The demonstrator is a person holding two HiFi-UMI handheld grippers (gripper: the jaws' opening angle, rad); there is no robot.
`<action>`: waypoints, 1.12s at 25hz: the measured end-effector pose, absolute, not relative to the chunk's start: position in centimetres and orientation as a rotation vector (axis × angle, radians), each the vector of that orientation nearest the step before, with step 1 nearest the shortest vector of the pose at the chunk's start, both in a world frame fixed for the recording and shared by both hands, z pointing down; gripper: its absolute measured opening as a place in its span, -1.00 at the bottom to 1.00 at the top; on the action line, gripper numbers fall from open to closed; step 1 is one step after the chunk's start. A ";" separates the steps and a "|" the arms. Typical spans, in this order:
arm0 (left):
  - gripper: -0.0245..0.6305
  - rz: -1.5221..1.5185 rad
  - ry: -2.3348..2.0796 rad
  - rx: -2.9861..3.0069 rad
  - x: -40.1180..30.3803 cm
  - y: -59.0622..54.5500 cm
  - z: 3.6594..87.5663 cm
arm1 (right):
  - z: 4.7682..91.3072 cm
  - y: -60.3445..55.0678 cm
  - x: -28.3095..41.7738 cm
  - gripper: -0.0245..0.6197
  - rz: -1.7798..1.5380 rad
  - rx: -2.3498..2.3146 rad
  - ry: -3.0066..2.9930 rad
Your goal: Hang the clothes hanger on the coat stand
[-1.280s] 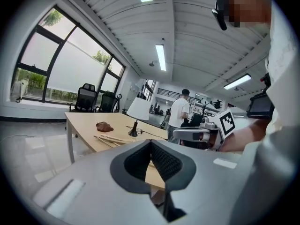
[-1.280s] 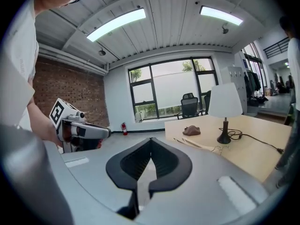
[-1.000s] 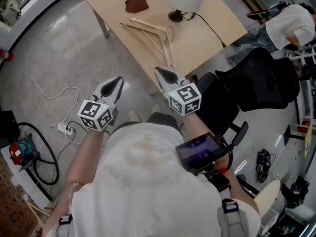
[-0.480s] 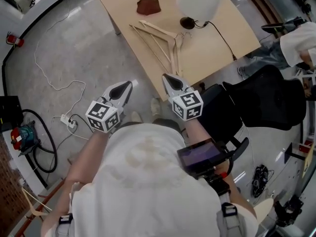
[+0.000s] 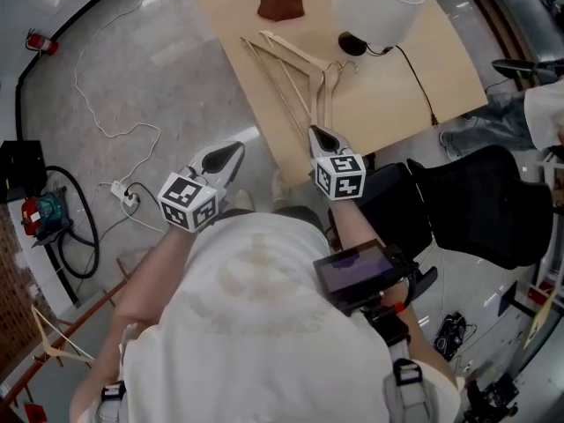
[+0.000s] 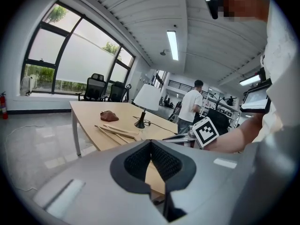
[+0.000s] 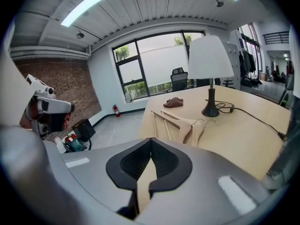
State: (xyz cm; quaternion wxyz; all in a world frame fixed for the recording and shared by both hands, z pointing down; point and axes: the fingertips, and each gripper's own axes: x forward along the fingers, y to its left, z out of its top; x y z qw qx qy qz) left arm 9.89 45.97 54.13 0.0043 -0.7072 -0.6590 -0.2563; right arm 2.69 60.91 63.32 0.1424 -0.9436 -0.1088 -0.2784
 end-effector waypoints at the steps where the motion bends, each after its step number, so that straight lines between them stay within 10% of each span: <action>1: -0.92 -0.813 -2.048 -2.227 10.0 45.9 54.3 | 64.2 61.5 2.9 -0.88 -0.826 -2.705 -0.324; 28: -0.92 -0.906 -1.711 -2.552 14.5 42.9 55.8 | 76.5 72.1 10.2 -0.42 -1.367 -2.367 -0.632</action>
